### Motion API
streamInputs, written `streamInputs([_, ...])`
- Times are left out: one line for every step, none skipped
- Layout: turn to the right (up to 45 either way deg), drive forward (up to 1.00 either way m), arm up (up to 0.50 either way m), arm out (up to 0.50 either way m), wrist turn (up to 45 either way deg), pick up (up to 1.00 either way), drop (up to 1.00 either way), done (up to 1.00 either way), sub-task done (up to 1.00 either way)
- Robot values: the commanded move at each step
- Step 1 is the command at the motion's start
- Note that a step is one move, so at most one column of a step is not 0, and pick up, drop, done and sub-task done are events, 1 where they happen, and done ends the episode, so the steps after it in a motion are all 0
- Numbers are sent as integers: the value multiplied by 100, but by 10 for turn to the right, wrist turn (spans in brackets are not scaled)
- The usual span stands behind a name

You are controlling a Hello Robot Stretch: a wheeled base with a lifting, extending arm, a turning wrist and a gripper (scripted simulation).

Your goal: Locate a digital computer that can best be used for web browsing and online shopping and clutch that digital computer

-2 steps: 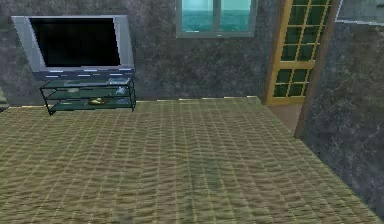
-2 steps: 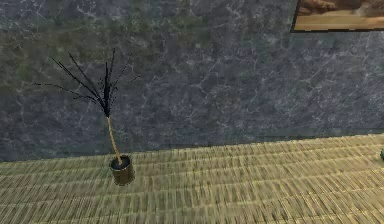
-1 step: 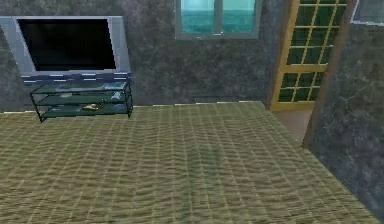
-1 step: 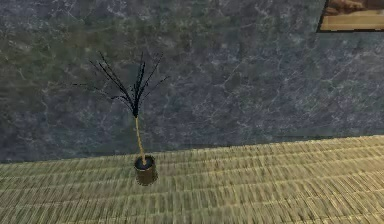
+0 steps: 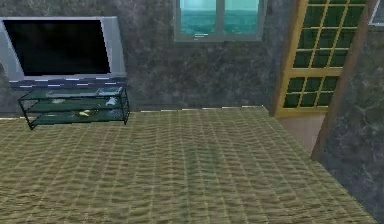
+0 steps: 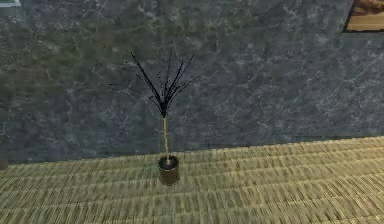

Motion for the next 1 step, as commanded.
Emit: streamInputs([240, 0, 0, 0, 0, 0, 0, 0, 0])
